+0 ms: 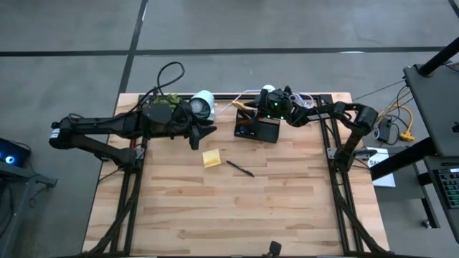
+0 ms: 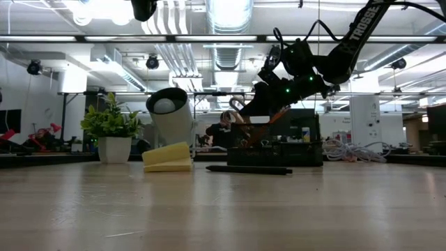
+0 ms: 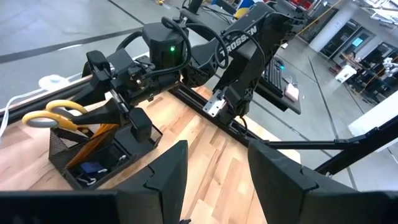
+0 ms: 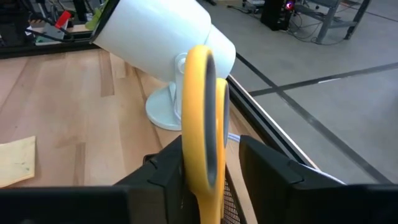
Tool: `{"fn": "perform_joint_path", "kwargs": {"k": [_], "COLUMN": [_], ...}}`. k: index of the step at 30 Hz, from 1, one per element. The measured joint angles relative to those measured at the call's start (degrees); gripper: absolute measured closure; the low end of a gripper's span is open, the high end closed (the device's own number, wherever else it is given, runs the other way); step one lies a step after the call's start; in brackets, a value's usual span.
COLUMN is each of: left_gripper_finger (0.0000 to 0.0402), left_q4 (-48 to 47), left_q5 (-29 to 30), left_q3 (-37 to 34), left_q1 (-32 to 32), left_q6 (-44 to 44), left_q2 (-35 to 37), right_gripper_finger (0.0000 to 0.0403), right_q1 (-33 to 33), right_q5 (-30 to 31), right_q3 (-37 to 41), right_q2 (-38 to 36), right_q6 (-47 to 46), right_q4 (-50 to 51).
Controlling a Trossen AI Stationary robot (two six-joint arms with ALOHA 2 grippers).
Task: Pick and place office supplies into organizer
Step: Put the scissors into the desk organizer
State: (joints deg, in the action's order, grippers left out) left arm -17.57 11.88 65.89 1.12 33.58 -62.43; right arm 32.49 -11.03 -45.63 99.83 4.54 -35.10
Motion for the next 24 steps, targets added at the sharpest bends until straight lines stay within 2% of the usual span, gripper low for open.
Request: {"fn": "perform_joint_path", "kwargs": {"k": [13, 24], "left_gripper_finger": [0.0249, 0.0249], "left_q4": [-0.98, -1.00], "left_q5": [0.07, 0.15], "left_q3": [0.07, 0.07], "left_q1": [0.01, 0.01], "left_q6": [-2.84, -6.23], "left_q2": [0.36, 0.40], "right_gripper_finger": [0.0247, 0.0238], "right_q1": [0.02, 0.00], "right_q5": [0.14, 0.79], "right_q3": [0.07, 0.04], "right_q2": [-2.24, -14.43], "right_q6": [-0.65, 0.02], "right_q4": [-0.05, 10.80]}}
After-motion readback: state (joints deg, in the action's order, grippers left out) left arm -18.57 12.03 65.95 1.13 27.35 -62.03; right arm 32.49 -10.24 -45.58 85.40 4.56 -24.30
